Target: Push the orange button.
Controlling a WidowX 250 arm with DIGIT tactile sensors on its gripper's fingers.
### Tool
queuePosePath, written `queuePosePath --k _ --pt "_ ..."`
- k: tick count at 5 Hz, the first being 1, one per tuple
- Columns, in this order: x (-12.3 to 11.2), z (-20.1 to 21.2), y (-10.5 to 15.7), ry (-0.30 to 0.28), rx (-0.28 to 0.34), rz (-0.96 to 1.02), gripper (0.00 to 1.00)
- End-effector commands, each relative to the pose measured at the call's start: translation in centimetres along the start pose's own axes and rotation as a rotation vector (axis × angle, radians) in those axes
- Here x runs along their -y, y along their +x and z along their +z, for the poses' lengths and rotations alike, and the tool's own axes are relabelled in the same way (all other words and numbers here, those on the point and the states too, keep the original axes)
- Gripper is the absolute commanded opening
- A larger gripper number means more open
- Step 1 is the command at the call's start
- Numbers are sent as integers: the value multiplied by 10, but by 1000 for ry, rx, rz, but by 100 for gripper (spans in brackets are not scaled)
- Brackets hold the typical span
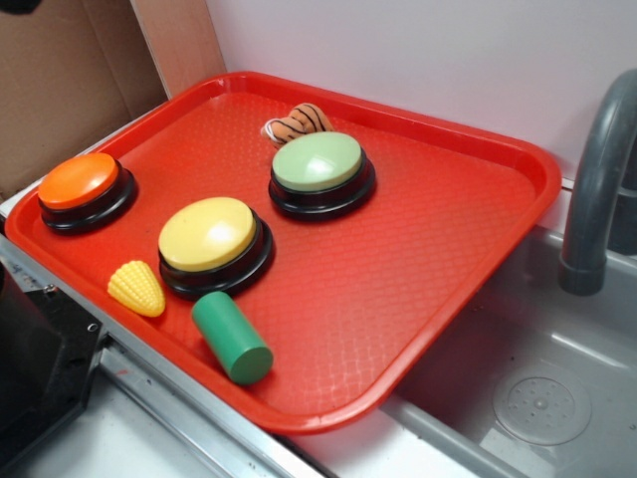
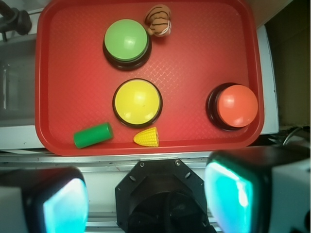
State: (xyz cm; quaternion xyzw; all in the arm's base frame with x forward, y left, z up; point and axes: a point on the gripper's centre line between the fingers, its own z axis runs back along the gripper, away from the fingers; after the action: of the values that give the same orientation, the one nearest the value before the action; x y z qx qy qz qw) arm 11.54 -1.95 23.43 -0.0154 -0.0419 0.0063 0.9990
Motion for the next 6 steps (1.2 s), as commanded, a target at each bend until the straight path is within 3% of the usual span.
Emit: queuePosePath --k 1,2,3,4,5,6 --pt "0 0 0 0 0 0 100" --pt "-51 -50 17 7 -243 255 100" --pt "-108 -94 37 147 -328 261 100" --pt "-156 -125 49 226 -325 173 100" --pt "-158 -170 42 269 -265 68 100" --pt "-155 -184 42 261 -209 42 100"
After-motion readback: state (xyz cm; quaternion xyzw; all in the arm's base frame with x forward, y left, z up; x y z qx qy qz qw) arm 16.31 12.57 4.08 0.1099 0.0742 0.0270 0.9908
